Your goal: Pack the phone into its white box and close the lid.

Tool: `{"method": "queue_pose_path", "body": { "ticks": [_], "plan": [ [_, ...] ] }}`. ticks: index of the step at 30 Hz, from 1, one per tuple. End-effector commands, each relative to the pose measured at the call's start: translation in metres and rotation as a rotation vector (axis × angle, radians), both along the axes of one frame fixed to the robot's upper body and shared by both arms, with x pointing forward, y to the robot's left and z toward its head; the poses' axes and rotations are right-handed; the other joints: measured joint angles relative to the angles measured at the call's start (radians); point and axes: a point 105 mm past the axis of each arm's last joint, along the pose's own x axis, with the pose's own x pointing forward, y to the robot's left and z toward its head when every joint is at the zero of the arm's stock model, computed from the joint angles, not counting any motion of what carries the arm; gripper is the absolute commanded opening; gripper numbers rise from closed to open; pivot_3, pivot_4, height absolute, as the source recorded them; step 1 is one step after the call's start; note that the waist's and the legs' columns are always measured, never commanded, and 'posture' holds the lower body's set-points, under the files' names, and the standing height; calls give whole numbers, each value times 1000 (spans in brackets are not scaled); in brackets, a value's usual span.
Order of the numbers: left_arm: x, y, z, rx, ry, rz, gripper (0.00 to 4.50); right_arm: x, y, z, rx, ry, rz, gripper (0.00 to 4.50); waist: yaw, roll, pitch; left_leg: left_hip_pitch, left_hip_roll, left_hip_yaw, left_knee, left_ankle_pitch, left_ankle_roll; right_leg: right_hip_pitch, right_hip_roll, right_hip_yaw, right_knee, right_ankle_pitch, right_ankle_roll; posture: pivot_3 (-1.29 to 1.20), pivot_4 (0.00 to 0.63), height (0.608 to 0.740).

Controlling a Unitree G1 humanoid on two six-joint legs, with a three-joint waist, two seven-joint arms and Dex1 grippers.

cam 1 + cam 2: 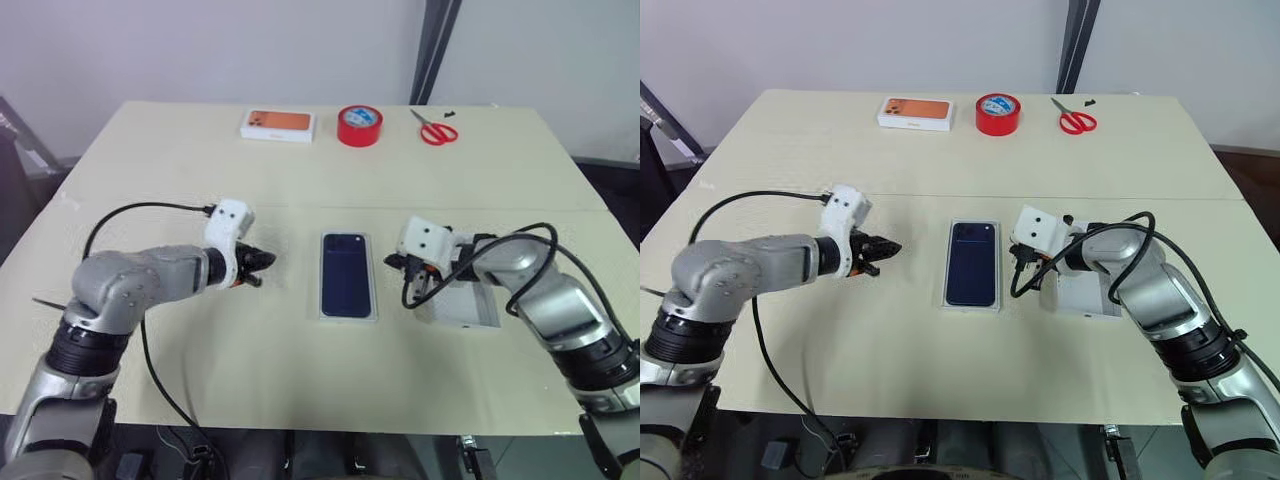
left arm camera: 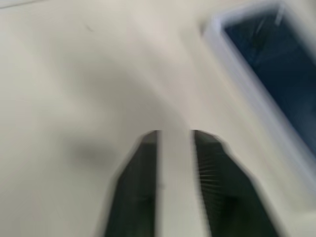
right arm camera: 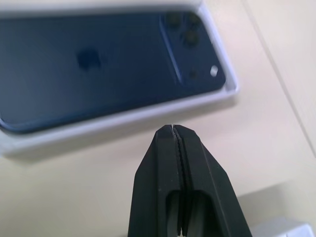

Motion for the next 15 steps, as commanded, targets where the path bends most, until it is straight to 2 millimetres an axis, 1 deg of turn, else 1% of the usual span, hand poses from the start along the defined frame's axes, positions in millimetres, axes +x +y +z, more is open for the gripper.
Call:
{"method": "queue_pose_path", "body": {
  "ticks": [1, 3, 6, 9, 12, 15],
  "plan": [
    [3, -20, -2, 66, -60, -114, 56, 7, 5, 0, -42, -57, -15, 0, 0, 0, 0, 0, 0, 0, 0, 0, 0, 0, 0, 0, 0, 0, 0, 0, 150, 729],
    [4, -32, -4, 64, -73, -165, 56, 8, 9, -3, -47, -55, -16, 0, 0, 0, 0, 0, 0, 0, 0, 0, 0, 0, 0, 0, 0, 0, 0, 0, 150, 729],
    [3, -57, -12, 49, -62, -247, 56, 6, 18, -8, -57, -52, 2, 0, 0, 0, 0, 0, 0, 0, 0, 0, 1, 0, 0, 0, 0, 0, 0, 0, 150, 729],
    [0, -72, -18, 49, -42, -307, 56, 4, 22, -8, -65, -56, 19, 0, 0, 0, 0, 0, 0, 0, 1, -1, 3, 0, 0, 0, 0, 0, 0, 0, 150, 729],
    [-5, -87, -22, 35, -28, -367, 56, 1, 22, -7, -70, -55, 27, 0, 2, 0, 0, 0, 0, 0, 1, -2, 4, 0, 1, 0, 1, 0, 0, 0, 150, 729],
    [-10, -109, -20, 10, -23, -435, 56, -4, 13, -5, -88, -50, 24, 0, 16, 0, 0, 0, 0, 0, 2, -3, 6, 2, 0, 0, 0, 0, 1, 0, 150, 729]
  ]
}}
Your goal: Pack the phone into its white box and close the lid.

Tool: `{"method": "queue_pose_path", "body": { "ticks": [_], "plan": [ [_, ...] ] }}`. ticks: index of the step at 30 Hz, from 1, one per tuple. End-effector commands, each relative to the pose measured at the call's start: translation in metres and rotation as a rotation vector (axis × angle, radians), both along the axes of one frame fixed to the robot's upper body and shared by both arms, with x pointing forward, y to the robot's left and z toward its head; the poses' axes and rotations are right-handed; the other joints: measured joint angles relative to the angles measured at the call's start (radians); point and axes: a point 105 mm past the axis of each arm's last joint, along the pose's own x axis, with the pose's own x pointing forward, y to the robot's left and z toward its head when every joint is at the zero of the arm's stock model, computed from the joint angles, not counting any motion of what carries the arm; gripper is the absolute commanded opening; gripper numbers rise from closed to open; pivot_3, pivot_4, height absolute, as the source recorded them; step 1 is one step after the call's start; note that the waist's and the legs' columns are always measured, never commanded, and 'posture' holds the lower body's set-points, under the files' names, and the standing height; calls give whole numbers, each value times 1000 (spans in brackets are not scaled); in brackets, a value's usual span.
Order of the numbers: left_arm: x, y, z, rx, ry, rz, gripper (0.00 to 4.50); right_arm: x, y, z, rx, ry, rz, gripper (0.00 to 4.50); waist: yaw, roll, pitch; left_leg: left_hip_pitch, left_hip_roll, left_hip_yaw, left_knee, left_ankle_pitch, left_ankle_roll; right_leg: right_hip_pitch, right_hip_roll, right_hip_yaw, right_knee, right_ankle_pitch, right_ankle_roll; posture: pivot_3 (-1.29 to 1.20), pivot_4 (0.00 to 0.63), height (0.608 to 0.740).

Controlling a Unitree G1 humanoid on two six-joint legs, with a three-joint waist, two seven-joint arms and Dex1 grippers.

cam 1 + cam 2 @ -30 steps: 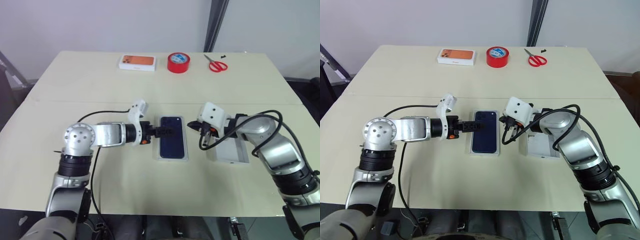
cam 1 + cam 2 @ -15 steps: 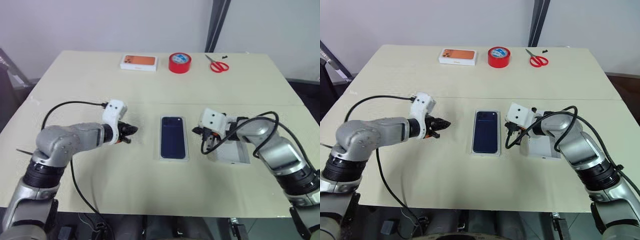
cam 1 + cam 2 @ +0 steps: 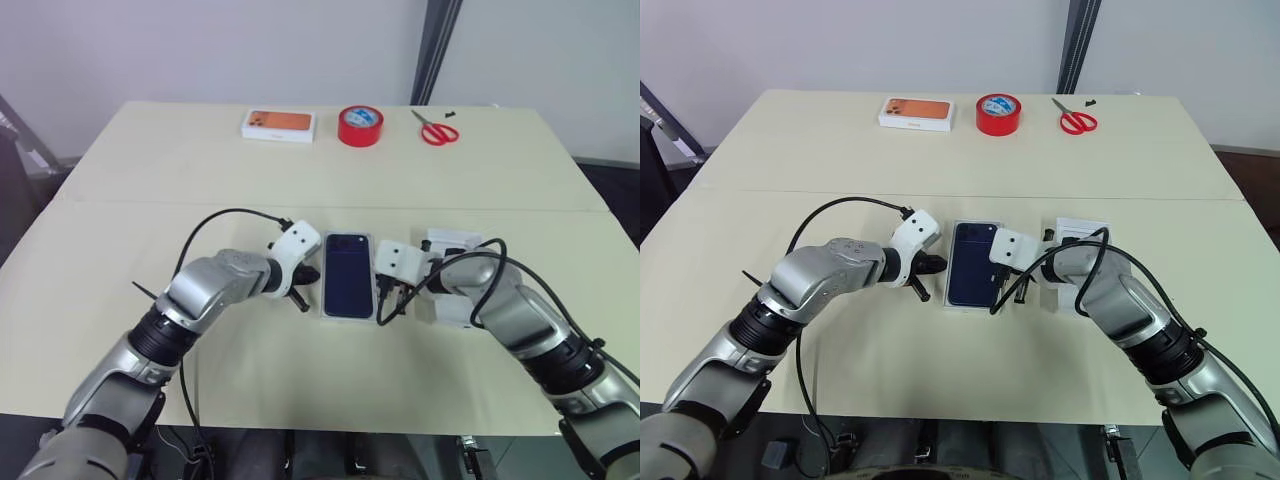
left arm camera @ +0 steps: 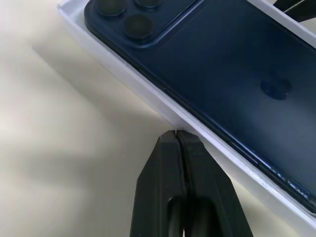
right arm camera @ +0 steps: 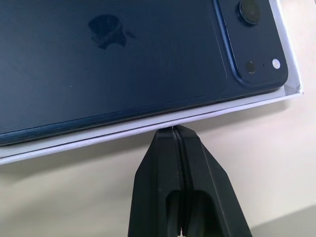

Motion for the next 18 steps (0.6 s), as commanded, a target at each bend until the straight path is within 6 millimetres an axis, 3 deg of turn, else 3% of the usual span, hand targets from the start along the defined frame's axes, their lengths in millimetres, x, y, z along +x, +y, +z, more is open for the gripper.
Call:
{"method": "queue_pose_path", "body": {
  "ticks": [1, 9, 18],
  "plan": [
    [-15, -37, 0, -34, 24, -148, 56, -6, -1, 19, -2, -52, 36, 0, 14, 0, 0, 0, 0, 0, 1, -1, 1, 0, 0, 0, 0, 0, 0, 0, 150, 729],
    [-31, -77, -1, -43, 57, -321, 56, -29, -39, 18, -67, 15, -6, 0, 19, 0, 0, -1, -2, -1, 6, -5, 8, 3, -1, 0, -2, -2, 3, 0, 150, 729],
    [-29, -82, -4, -41, 80, -327, 56, -34, -54, 14, -86, 21, -60, 0, 13, 1, 0, 0, -1, 0, 11, -7, 11, 5, -1, 0, 0, -2, 3, 0, 150, 729]
  ]
}}
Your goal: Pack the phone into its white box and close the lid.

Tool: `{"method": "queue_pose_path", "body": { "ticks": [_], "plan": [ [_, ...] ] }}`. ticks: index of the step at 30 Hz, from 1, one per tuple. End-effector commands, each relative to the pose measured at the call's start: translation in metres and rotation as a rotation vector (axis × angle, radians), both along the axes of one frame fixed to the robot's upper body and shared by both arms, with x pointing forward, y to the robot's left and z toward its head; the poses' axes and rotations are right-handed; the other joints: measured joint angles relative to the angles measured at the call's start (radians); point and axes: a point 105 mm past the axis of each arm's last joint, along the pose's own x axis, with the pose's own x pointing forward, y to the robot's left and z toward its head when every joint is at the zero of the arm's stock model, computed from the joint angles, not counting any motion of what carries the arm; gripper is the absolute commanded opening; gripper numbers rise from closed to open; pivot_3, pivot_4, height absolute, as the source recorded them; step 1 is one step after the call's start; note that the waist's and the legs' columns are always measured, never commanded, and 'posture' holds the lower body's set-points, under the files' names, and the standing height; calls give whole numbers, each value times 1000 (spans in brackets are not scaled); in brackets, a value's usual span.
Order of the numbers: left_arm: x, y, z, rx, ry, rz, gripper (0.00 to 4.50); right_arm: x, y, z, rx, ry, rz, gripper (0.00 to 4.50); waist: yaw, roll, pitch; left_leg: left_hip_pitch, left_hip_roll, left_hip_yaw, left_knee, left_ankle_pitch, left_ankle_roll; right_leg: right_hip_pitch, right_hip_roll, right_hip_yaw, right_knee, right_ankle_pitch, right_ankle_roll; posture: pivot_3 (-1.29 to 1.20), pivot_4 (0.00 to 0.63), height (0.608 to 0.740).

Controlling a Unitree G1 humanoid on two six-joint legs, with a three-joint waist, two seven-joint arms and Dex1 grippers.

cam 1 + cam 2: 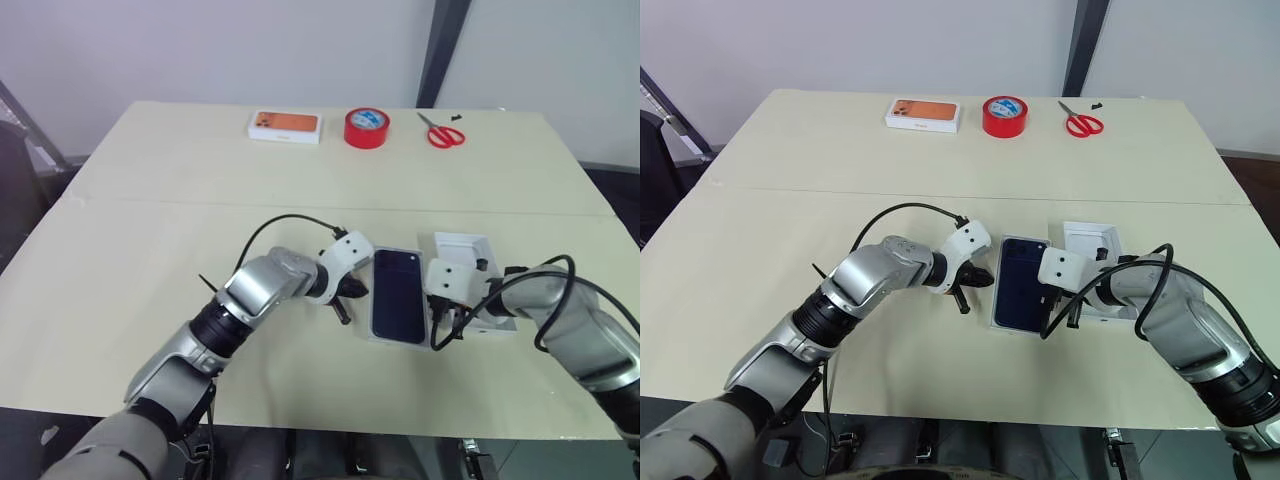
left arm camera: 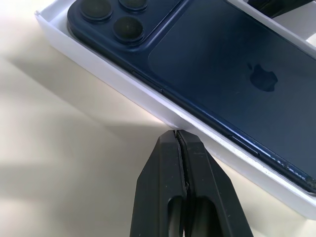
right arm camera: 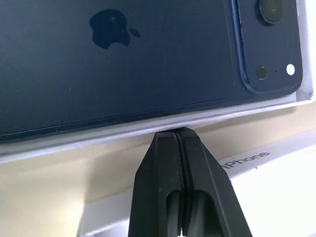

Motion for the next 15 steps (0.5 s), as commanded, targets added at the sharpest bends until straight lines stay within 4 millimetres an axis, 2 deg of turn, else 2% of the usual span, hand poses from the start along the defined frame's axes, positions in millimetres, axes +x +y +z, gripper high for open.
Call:
{"method": "queue_pose_path", "body": {
  "ticks": [1, 15],
  "plan": [
    [-13, -15, 2, -23, 18, -81, 56, 1, 8, 16, 18, -64, 35, 0, 1, 0, 0, 0, 0, 0, 0, 0, 0, 0, 0, 0, 0, 0, 0, 0, 150, 729],
    [-21, -8, -3, -7, 42, -90, 56, 6, -7, 22, -17, -70, 8, 0, 1, 0, 0, 0, 0, 0, 1, 0, 0, 0, 0, 0, 0, 0, 0, 0, 150, 729]
  ]
}}
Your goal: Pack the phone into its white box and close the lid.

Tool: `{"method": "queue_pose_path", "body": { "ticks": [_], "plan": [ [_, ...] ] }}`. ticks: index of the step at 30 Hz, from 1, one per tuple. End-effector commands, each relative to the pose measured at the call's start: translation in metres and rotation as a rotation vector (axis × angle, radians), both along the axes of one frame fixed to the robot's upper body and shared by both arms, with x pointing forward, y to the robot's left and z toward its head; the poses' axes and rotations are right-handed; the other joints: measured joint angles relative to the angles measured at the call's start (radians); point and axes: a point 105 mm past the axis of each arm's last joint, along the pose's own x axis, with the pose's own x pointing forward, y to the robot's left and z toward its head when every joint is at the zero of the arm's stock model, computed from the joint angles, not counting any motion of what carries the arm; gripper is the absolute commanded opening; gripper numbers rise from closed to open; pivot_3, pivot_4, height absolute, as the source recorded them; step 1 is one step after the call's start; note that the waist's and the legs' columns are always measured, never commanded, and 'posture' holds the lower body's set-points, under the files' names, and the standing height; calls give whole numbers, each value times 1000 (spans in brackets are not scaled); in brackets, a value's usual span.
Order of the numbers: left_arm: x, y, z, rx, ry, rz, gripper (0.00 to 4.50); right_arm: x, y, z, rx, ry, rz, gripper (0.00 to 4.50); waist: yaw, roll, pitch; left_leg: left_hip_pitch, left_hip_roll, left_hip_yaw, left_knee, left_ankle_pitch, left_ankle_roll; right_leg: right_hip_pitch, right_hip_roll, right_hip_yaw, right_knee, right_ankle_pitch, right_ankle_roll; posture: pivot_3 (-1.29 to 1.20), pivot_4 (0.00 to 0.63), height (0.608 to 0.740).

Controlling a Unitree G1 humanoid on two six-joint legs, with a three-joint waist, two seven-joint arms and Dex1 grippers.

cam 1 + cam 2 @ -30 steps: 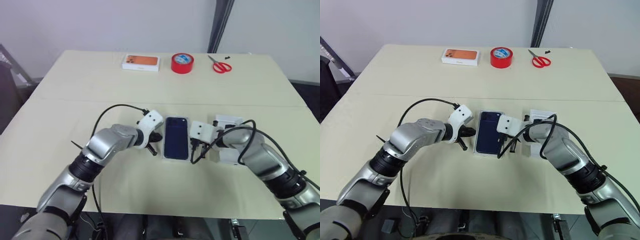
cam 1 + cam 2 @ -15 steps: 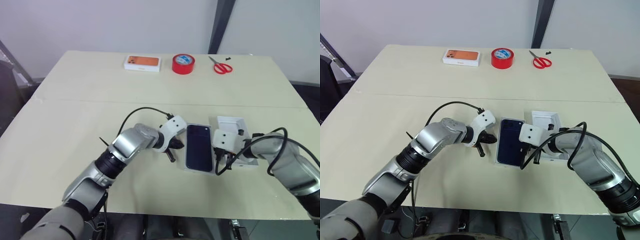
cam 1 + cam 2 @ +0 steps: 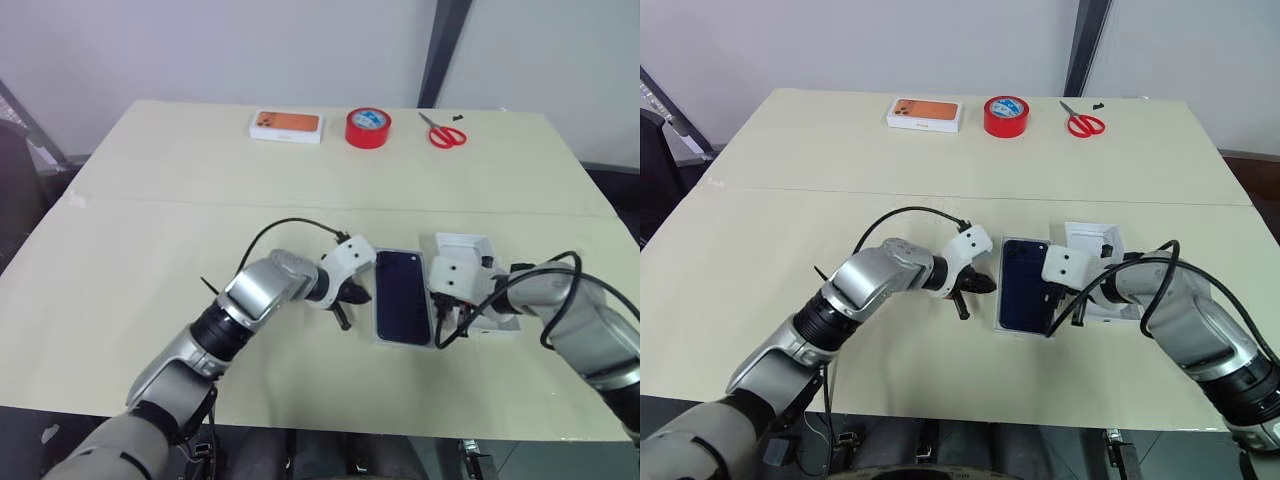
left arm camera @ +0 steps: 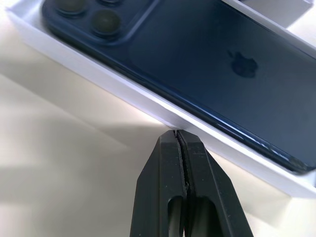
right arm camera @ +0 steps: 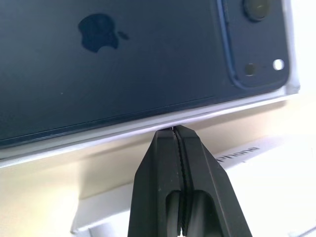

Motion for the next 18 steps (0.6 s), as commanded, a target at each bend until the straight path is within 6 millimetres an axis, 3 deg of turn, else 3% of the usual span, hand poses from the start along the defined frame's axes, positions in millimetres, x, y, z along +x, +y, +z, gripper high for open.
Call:
{"method": "queue_pose_path", "body": {
  "ticks": [1, 5, 8, 12, 18],
  "plan": [
    [-9, -6, -3, 1, 11, -36, 56, 4, -2, 15, -2, -55, 8, 0, 0, 0, 0, 0, 0, 0, 0, 0, 0, 0, 0, 0, 0, 0, 0, 0, 150, 729],
    [-7, 0, 1, -7, 3, -25, 56, -5, -4, 22, 43, -1, -4, 0, 0, 0, 0, 0, 0, 0, 0, 0, 0, 0, 0, 0, 0, 0, 0, 0, 150, 729],
    [-5, 11, 10, -37, -26, -16, 0, -14, -7, 38, 123, 34, -59, 830, -2, 0, 0, 0, 0, 0, 0, 0, 0, 0, 0, 0, 0, 0, 0, 0, 150, 729],
    [-5, 28, 24, -103, -103, -20, 0, -15, -16, 52, 251, 66, -240, 2671, -6, 1, 0, 0, 1, 0, 0, 0, 1, 0, 0, 0, 1, 0, 0, 0, 150, 729],
    [-29, 48, 49, -294, -357, -178, 0, -14, -23, 42, 426, 181, -578, 2671, -6, 2, 0, 0, 2, 0, -1, -1, 0, -1, -1, 0, 0, 0, -1, 0, 150, 729]
  ]
}}
